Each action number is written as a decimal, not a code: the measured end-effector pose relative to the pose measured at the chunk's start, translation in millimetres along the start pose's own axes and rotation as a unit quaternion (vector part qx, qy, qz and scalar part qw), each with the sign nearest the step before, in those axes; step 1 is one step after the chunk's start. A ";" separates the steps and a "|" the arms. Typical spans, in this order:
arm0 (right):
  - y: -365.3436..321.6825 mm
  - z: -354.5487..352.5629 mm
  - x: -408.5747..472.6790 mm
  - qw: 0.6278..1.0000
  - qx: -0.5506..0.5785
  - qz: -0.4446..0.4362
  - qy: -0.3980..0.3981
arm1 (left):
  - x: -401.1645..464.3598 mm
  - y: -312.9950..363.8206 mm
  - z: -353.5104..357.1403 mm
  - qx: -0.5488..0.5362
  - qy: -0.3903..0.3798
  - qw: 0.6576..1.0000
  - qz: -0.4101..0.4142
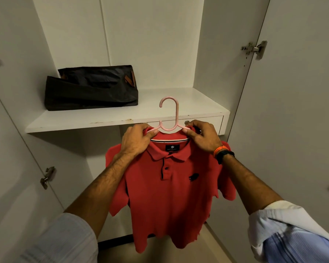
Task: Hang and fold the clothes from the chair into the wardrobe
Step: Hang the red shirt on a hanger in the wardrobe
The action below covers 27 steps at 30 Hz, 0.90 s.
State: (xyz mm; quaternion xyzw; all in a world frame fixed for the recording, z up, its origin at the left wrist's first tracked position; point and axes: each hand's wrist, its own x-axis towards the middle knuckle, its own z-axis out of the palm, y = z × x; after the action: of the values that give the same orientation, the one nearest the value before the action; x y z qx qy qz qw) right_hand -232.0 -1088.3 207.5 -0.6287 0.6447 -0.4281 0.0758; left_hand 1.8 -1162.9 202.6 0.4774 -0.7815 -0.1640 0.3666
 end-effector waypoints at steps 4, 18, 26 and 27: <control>-1.2 -2.2 5.7 1.000 -0.010 0.003 0.017 | 11.2 3.0 -0.1 -0.005 -0.016 1.000 0.004; -55.9 -58.0 108.8 0.985 -0.105 -0.011 0.140 | 90.3 21.3 -31.7 -0.035 0.161 0.946 0.278; -76.8 -108.4 211.4 0.961 -0.182 -0.050 0.202 | 196.0 68.4 -8.8 0.124 0.080 0.928 0.341; -77.7 -114.2 224.8 0.959 -0.186 -0.056 0.208 | 211.7 74.5 -7.7 0.134 0.072 0.930 0.334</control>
State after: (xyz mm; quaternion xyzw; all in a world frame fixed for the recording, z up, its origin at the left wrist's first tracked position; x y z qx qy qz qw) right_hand -291.2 -1220.8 427.9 -0.5633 0.6785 -0.4258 -0.2024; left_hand -97.5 -1309.1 341.1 0.2436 -0.8822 0.1088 0.3880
